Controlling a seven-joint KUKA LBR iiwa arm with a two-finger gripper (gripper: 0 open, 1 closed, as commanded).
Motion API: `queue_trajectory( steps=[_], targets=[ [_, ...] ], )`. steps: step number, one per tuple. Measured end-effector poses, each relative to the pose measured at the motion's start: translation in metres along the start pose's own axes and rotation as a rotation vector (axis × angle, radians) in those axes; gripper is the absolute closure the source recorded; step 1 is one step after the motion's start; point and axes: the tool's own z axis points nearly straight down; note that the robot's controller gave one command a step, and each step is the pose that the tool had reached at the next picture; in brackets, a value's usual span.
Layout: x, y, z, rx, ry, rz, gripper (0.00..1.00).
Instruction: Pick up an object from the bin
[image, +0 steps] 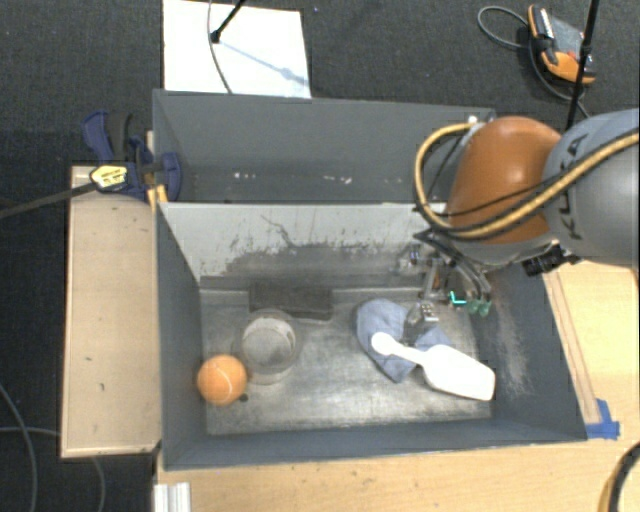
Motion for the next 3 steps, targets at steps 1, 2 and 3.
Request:
queue_trajectory(
  steps=[1, 2, 3],
  targets=[
    [-0.002, 0.000, -0.005, 0.000, -0.008, 0.000, 0.00],
    [0.008, -0.009, 0.045, -0.001, -0.010, 0.131, 0.00],
    [0.012, -0.017, 0.048, -0.001, -0.005, 0.233, 0.00]
  ],
)
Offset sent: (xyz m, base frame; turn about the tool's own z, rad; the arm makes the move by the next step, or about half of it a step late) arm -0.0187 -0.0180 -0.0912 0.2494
